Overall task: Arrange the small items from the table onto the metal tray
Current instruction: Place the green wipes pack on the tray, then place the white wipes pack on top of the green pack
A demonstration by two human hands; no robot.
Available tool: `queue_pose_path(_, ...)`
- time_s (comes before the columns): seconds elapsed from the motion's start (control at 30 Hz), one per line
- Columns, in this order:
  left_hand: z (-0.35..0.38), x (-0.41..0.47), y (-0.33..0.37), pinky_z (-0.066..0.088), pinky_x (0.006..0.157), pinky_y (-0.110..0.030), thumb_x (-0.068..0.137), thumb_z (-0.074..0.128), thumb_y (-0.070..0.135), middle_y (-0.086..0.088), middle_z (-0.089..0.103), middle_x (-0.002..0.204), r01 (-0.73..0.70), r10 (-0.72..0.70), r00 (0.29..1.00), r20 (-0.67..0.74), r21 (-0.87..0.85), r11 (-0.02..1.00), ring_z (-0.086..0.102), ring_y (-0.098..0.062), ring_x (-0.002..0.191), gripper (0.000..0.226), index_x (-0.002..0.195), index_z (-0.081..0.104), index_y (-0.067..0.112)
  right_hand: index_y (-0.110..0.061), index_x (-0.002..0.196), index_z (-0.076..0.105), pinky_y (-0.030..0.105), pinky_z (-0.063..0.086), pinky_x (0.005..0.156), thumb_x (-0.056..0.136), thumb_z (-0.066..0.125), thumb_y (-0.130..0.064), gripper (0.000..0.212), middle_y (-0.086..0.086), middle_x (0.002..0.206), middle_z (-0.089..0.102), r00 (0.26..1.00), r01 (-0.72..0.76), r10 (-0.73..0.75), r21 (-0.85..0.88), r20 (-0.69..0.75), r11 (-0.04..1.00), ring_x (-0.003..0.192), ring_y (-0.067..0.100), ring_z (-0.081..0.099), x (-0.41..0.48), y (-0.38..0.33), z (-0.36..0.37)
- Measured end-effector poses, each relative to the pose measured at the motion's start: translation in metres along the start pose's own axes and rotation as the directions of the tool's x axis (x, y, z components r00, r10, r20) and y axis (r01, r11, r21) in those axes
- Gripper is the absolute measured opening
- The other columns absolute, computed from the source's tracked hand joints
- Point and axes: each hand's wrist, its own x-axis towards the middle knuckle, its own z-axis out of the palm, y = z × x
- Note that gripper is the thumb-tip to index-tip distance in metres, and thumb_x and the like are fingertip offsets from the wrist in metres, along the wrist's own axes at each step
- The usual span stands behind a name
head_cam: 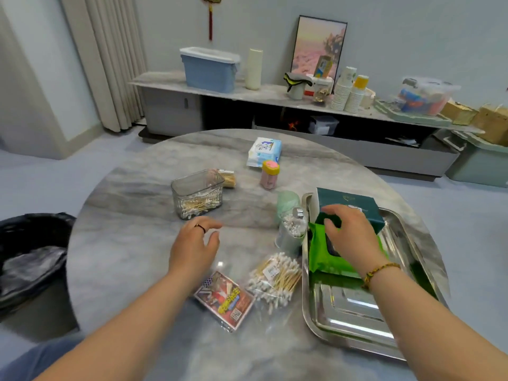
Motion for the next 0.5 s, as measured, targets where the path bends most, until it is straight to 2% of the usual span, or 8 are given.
queue_pose_path(0.07,-0.012,0.015,-0.021,0.034,0.084,-0.027,0.084,0.051,0.004,-0.014,0.062,0.115,0.11,-0.113,0.984,-0.135,-0.031,0.993,0.05,-0.029,0.111,0.021,0.097,0.067,0.007,-0.01,0.112,0.059,0.036,0.039,0.093,0.086,0.051,-0.009,0.027,0.011,0.117,0.062,0.999,0.03,-0.029,0.037,-0.024,0.999,0.114,0.027,0.047,0.015,-0.02,0.007)
queue_pose_path(0.13,-0.023,0.035,-0.035,0.039,0.084,-0.034,0.084,0.049,0.007,-0.017,0.064,0.111,0.23,-0.251,0.929,-0.272,-0.107,0.967,0.052,-0.033,0.107,0.022,0.097,0.067,0.009,-0.01,0.11,0.059,0.035,0.04,0.09,0.086,0.051,-0.009,0.025,0.009,0.114,0.062,0.998,0.045,-0.041,0.081,-0.043,0.996,0.111,0.027,0.048,0.033,-0.041,0.018)
queue_pose_path(0.2,-0.033,0.057,-0.049,0.042,0.086,-0.038,0.084,0.047,0.008,-0.017,0.063,0.112,0.254,-0.284,0.896,-0.341,-0.131,0.958,0.052,-0.034,0.107,0.023,0.099,0.066,0.01,-0.01,0.107,0.06,0.032,0.04,0.086,0.085,0.051,-0.009,0.024,0.009,0.113,0.062,0.997,0.06,-0.055,0.116,-0.046,0.991,0.108,0.026,0.051,0.053,-0.059,0.032)
queue_pose_path(0.3,-0.045,0.088,-0.075,0.042,0.089,-0.042,0.085,0.046,0.007,-0.017,0.058,0.119,0.271,-0.271,0.893,-0.358,-0.053,0.961,0.051,-0.037,0.11,0.026,0.103,0.064,0.011,-0.01,0.106,0.06,0.024,0.034,0.077,0.087,0.052,-0.018,0.022,0.009,0.114,0.062,0.997,0.073,-0.071,0.127,-0.015,0.989,0.104,0.025,0.052,0.089,-0.079,0.056)
queue_pose_path(0.37,-0.048,0.106,-0.095,0.042,0.09,-0.044,0.086,0.046,0.008,-0.017,0.057,0.123,0.3,-0.277,0.895,-0.35,0.013,0.954,0.051,-0.038,0.111,0.026,0.105,0.063,0.011,-0.01,0.111,0.058,0.026,0.034,0.076,0.088,0.052,-0.023,0.027,0.011,0.119,0.06,0.998,0.06,-0.062,0.077,0.025,0.995,0.108,0.027,0.051,0.116,-0.089,0.075)
queue_pose_path(0.5,-0.037,0.137,-0.129,0.037,0.097,-0.044,0.087,0.051,0.013,-0.016,0.053,0.131,0.26,-0.223,0.955,-0.198,0.191,0.947,0.047,-0.036,0.119,0.031,0.117,0.056,0.008,-0.009,0.113,0.057,0.035,0.042,0.081,0.087,0.052,-0.02,0.029,0.016,0.121,0.057,0.994,0.093,-0.081,-0.187,0.068,0.978,0.112,0.033,0.048,0.164,-0.102,0.117)
